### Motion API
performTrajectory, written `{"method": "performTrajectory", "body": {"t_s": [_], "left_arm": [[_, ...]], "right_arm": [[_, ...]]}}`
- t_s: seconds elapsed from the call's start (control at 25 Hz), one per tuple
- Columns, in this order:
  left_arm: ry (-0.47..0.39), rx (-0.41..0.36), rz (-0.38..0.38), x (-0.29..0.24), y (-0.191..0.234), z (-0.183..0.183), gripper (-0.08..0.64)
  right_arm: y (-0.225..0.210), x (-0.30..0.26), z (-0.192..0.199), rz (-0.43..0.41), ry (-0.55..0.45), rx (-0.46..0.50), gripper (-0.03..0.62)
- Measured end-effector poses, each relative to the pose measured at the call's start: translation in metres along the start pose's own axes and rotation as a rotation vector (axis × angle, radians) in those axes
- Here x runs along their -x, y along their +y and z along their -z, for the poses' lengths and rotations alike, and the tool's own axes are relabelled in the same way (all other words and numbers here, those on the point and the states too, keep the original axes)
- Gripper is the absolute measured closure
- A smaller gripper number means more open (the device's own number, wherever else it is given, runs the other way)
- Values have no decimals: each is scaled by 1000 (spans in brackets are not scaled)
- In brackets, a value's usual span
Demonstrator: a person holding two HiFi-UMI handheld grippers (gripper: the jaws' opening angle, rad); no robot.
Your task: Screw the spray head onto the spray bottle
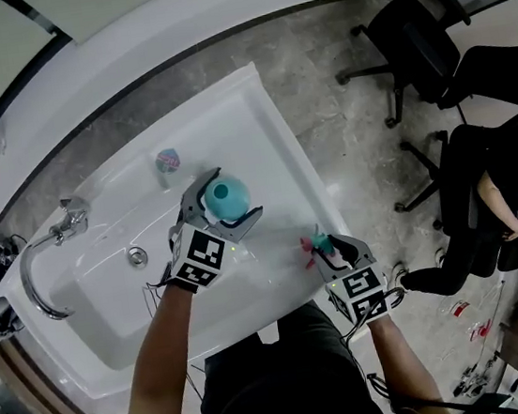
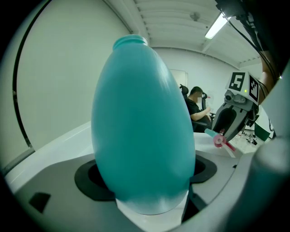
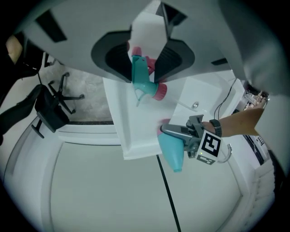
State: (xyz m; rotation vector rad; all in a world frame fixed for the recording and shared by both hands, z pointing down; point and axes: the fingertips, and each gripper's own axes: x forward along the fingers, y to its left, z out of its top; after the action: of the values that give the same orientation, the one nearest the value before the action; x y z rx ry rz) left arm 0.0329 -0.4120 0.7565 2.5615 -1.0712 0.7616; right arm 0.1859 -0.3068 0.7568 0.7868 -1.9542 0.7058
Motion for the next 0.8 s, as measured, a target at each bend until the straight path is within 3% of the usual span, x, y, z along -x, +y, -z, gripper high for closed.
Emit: {"method": "performTrajectory", "body": {"t_s": [0.28, 0.44, 0.8], "left_arm": [[45, 2, 82, 61, -30, -46, 110], [63, 22, 161, 121, -53, -76, 109], [26, 216, 423, 246, -110, -120, 109]], "right_arm": [[36, 92, -60, -33, -184, 131, 433], [67, 170, -107, -50, -312, 260, 433], [139, 310, -203, -76, -612, 571, 433]]}}
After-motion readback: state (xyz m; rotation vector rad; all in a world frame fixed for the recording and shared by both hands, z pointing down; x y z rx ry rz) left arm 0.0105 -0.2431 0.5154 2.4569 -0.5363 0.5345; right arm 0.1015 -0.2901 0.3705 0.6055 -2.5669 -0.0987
